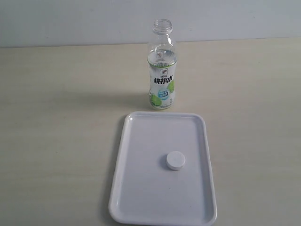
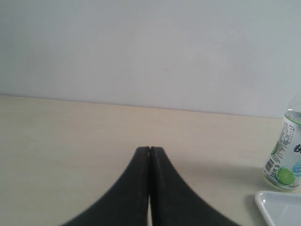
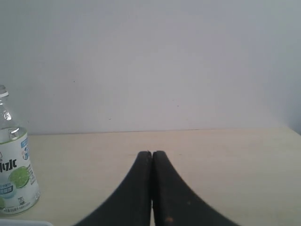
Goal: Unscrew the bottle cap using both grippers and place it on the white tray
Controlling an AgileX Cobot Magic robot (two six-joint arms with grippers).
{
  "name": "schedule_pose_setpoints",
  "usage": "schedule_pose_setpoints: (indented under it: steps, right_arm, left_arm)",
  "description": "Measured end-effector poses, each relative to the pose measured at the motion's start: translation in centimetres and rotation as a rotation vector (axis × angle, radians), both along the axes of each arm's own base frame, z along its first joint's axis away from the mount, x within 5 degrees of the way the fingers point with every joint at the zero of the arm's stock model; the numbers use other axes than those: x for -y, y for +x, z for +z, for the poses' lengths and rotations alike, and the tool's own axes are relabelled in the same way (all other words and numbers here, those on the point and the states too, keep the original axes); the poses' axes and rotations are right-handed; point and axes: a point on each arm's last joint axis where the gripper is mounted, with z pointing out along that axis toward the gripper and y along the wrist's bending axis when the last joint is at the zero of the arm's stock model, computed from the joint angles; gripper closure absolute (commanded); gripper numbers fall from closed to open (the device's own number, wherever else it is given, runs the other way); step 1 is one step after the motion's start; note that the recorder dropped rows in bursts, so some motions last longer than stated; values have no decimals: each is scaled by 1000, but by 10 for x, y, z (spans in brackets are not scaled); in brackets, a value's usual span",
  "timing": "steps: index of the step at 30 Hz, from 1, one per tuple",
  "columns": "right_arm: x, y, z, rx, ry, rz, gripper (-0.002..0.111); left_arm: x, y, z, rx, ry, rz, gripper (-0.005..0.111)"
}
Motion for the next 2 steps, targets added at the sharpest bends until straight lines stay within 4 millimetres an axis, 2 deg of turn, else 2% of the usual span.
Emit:
schedule_pose_setpoints:
  steps: [2]
  right_arm:
    - [0,0,0,0,0,0,108]
  left_arm:
    - [0,0,0,0,0,0,107]
